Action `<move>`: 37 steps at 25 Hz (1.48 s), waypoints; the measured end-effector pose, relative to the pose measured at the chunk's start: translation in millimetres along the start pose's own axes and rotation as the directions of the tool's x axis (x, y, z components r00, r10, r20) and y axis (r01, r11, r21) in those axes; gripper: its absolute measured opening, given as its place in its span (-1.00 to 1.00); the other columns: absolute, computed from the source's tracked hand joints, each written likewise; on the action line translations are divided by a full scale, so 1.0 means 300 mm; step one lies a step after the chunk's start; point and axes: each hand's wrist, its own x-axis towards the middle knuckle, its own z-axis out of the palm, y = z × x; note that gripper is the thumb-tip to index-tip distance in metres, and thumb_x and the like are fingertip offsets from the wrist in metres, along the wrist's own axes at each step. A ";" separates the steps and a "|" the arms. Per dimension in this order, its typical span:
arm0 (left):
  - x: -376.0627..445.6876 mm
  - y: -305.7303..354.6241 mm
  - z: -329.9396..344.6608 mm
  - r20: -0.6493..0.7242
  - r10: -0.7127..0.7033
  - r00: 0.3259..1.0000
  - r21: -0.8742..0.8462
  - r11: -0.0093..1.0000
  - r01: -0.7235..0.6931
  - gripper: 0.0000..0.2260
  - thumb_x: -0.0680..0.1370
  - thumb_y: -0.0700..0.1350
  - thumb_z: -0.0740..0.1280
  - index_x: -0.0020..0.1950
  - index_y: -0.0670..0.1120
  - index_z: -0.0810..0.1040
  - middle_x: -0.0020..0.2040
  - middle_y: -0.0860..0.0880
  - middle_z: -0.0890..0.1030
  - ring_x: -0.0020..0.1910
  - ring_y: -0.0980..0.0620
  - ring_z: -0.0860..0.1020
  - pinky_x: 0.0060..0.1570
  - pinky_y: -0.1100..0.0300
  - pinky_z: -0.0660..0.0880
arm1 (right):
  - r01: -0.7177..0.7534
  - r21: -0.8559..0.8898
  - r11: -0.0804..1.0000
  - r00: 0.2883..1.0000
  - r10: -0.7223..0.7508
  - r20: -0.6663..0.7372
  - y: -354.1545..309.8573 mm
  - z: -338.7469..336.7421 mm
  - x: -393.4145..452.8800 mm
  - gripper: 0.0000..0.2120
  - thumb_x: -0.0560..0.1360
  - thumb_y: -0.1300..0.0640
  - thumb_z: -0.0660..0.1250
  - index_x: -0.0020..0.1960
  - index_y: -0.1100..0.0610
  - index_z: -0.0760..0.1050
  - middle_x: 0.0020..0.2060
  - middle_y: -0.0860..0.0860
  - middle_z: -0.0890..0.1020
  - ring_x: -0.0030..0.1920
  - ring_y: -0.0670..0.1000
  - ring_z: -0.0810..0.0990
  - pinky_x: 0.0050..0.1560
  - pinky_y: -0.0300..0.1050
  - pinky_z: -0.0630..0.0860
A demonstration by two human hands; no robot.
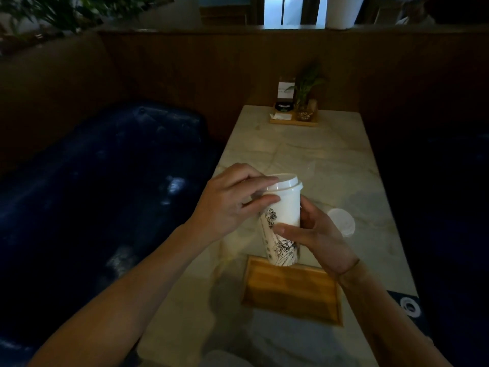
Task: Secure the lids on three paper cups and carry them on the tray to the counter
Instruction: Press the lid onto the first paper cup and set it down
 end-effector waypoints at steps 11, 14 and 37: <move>0.022 0.033 0.043 -0.032 0.049 0.998 0.200 0.979 -0.042 -0.73 0.49 -0.01 0.47 0.05 -0.19 0.69 -0.15 -0.11 0.63 -0.17 -0.06 0.60 -0.13 0.04 0.57 | -0.012 -0.477 0.879 0.932 -0.163 -0.325 -0.003 0.070 0.013 -0.27 0.11 -0.23 0.54 0.25 -0.13 0.44 -0.04 -0.15 0.68 -0.09 -0.19 0.67 -0.16 -0.17 0.66; 0.027 0.017 0.031 -0.044 0.092 0.995 0.209 0.975 -0.081 -0.71 0.47 0.00 0.50 0.06 -0.17 0.70 -0.13 -0.08 0.66 -0.09 0.01 0.56 0.05 0.02 0.53 | -0.013 -0.358 0.934 0.955 -0.094 -0.281 -0.008 0.049 0.005 -0.31 0.12 -0.13 0.57 0.22 -0.06 0.51 -0.03 -0.09 0.72 -0.05 -0.10 0.70 -0.08 -0.04 0.68; -0.018 0.021 0.051 -0.045 0.086 0.995 0.054 0.995 -0.083 -0.72 0.43 -0.03 0.55 0.01 -0.19 0.70 -0.15 -0.08 0.64 -0.18 0.01 0.59 -0.11 0.06 0.54 | 0.019 -0.353 0.936 0.982 -0.083 -0.168 -0.012 0.047 -0.006 -0.29 0.18 -0.14 0.58 0.27 -0.03 0.44 0.01 -0.09 0.71 0.00 -0.16 0.70 -0.01 -0.10 0.67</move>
